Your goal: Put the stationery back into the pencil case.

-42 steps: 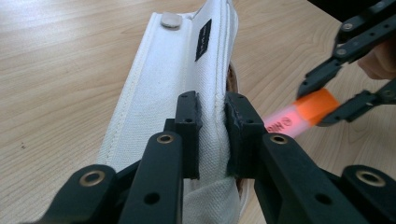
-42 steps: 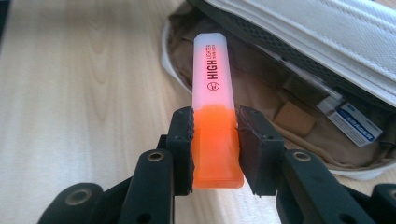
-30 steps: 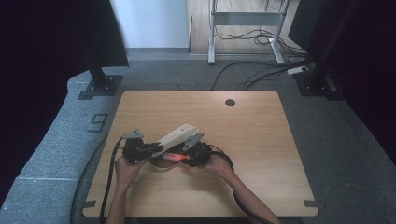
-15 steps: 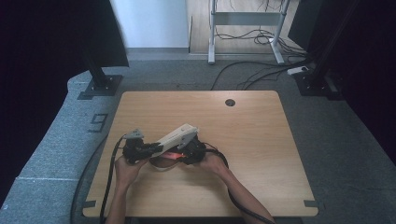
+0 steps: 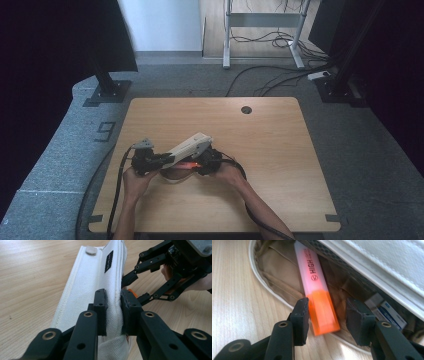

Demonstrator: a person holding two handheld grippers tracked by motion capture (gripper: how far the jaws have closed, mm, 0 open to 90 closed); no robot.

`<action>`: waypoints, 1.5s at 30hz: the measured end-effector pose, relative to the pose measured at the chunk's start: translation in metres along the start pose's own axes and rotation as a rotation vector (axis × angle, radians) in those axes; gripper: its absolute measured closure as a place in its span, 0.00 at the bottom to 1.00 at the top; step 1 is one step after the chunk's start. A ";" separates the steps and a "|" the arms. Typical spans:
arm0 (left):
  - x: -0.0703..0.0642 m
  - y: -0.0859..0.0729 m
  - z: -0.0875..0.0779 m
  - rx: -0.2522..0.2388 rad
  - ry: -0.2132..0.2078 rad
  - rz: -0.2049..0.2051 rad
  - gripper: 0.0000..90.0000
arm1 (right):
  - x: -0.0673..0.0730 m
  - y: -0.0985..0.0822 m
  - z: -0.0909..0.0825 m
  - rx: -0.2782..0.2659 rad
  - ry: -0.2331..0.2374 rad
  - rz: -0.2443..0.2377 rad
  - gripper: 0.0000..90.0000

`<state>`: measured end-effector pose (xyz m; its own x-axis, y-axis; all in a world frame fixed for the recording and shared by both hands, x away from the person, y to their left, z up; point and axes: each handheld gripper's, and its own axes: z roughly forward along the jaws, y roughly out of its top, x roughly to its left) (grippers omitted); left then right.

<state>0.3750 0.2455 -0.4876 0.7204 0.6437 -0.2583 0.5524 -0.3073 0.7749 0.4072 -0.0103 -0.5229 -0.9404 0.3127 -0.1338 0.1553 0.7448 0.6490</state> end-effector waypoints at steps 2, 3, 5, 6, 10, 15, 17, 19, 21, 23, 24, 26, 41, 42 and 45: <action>0.000 0.000 0.000 0.000 0.000 0.000 0.84 | -0.001 -0.002 -0.002 0.006 -0.013 0.000 0.58; 0.000 0.000 0.000 0.000 0.000 0.000 0.84 | -0.002 -0.003 -0.002 0.011 -0.020 0.004 0.58; 0.000 0.000 0.000 0.000 0.000 0.001 0.84 | -0.003 -0.006 -0.003 0.012 -0.028 0.008 0.58; 0.000 0.000 0.000 0.001 -0.001 0.001 0.84 | -0.003 -0.007 -0.004 0.014 -0.033 0.020 0.58; 0.000 0.000 0.000 0.001 -0.002 0.001 0.84 | -0.004 -0.013 -0.005 0.016 -0.043 0.032 0.61; 0.000 0.000 0.000 0.002 -0.001 0.001 0.84 | -0.005 -0.019 -0.006 0.017 -0.063 0.064 0.66; 0.000 0.000 0.000 0.001 0.000 0.003 0.84 | -0.006 -0.019 -0.006 0.007 -0.058 0.072 0.68; 0.000 0.000 0.000 0.001 0.000 0.003 0.84 | -0.006 -0.018 -0.006 0.006 -0.057 0.075 0.70; 0.000 0.000 0.000 0.001 -0.001 0.002 0.84 | -0.007 -0.017 -0.006 0.002 -0.060 0.078 0.72; 0.000 0.000 0.000 0.002 -0.001 0.002 0.84 | -0.007 -0.016 -0.005 -0.006 -0.060 0.089 0.74; 0.000 0.000 0.000 0.002 -0.001 0.003 0.84 | -0.008 -0.015 -0.005 -0.009 -0.061 0.094 0.75; 0.000 0.000 0.000 0.001 -0.001 0.003 0.84 | -0.009 -0.014 -0.005 -0.013 -0.064 0.100 0.77; 0.001 -0.001 0.001 0.001 -0.007 -0.005 0.84 | -0.015 -0.003 0.006 -0.007 -0.099 0.139 0.82; 0.001 -0.001 0.001 0.001 -0.010 -0.007 0.84 | -0.016 -0.003 0.006 -0.014 -0.096 0.146 0.82; 0.001 -0.002 0.002 0.002 -0.017 -0.012 0.83 | -0.016 -0.005 0.002 -0.024 -0.086 0.155 0.77</action>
<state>0.3758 0.2458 -0.4902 0.7206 0.6355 -0.2773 0.5620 -0.3012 0.7704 0.4226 -0.0175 -0.5254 -0.8763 0.4726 -0.0938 0.2882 0.6701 0.6840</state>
